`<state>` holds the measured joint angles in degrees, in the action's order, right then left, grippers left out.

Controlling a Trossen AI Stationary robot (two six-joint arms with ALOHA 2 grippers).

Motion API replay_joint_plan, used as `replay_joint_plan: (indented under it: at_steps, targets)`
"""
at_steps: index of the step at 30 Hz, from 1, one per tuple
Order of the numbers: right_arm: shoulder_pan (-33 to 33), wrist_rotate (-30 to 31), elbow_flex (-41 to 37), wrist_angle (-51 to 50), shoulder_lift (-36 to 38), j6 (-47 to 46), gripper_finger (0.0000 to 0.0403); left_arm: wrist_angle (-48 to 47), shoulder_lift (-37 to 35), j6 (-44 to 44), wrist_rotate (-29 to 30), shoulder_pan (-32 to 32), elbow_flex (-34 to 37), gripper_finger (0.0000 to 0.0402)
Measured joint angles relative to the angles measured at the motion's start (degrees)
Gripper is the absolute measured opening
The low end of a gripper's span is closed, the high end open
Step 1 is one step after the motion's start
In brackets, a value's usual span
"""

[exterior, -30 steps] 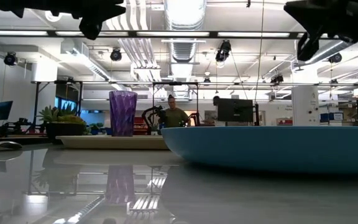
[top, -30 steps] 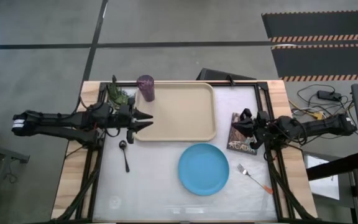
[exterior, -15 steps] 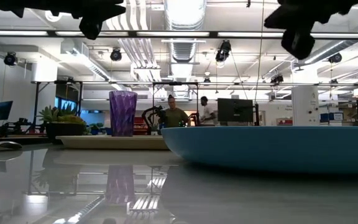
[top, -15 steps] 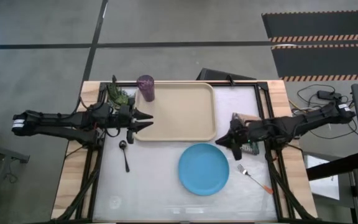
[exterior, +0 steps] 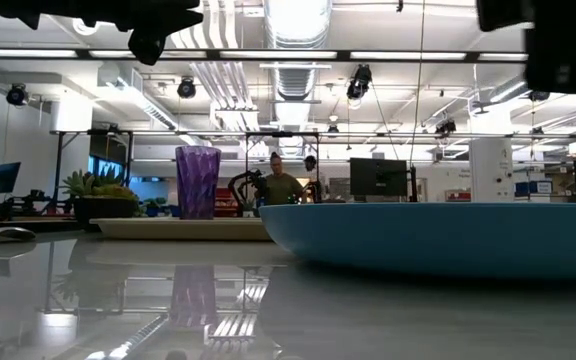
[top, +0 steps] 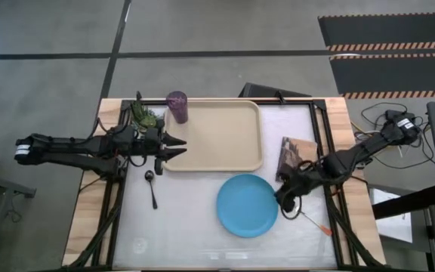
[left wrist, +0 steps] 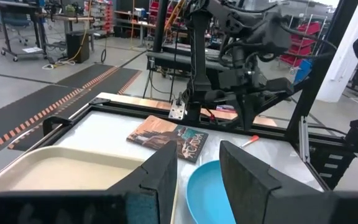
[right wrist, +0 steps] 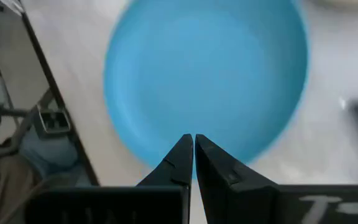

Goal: Pick and place plate/cup/fork/spoon on tray
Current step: Put the orange fork on the brown tray to the bottom right of the violet cup

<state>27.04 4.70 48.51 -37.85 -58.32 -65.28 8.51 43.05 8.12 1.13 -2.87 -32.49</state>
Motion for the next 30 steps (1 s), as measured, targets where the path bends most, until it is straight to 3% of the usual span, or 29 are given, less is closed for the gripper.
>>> replay_joint_plan:
  at_steps: [13, 21, 30]
  targets:
    - [11.36, -12.33, -0.04, -8.33, -6.28, -23.97, 0.0009, 0.04, -0.43, -2.26, 0.04, 0.0, -0.52, 0.0103]
    - [12.86, -19.93, -0.15, -9.1, -13.07, -24.74, 0.0009, 0.0, -2.17, -2.99, 0.07, 0.0, -0.28, 0.0103]
    - [12.84, -21.65, -0.57, -10.84, -17.85, -22.75, 0.0009, -0.02, -4.01, -3.02, 0.38, 0.01, -0.04, 0.0103]
